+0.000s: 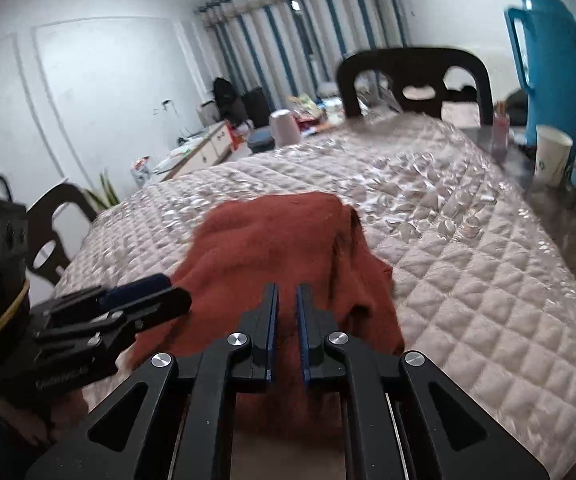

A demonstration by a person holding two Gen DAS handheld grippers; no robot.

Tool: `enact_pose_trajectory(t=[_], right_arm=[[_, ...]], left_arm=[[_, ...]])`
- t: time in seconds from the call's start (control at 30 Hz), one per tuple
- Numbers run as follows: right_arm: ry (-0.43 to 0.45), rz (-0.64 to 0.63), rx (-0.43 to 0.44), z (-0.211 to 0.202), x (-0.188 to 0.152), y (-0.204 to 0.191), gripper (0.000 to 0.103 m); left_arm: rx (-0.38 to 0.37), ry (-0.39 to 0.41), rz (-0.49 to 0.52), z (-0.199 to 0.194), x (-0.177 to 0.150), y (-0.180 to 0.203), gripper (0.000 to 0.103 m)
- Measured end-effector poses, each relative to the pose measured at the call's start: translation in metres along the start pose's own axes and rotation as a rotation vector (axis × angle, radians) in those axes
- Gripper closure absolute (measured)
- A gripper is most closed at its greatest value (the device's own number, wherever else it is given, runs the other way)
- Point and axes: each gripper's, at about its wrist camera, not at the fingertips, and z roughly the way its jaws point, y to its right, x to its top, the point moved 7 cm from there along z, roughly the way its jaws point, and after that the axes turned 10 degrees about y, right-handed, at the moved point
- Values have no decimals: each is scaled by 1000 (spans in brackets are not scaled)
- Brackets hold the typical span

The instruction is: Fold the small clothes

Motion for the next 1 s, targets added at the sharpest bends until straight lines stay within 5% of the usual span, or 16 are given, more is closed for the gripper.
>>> enact_pose_trajectory(t=[0.23, 1.0], right_arm=[[-110, 2, -44, 6, -42, 14, 95], [-29, -5, 9, -49, -35, -9, 85]], left_arm=[[25, -36, 28, -8, -33, 13, 63], [47, -28, -2, -50, -35, 18, 61]])
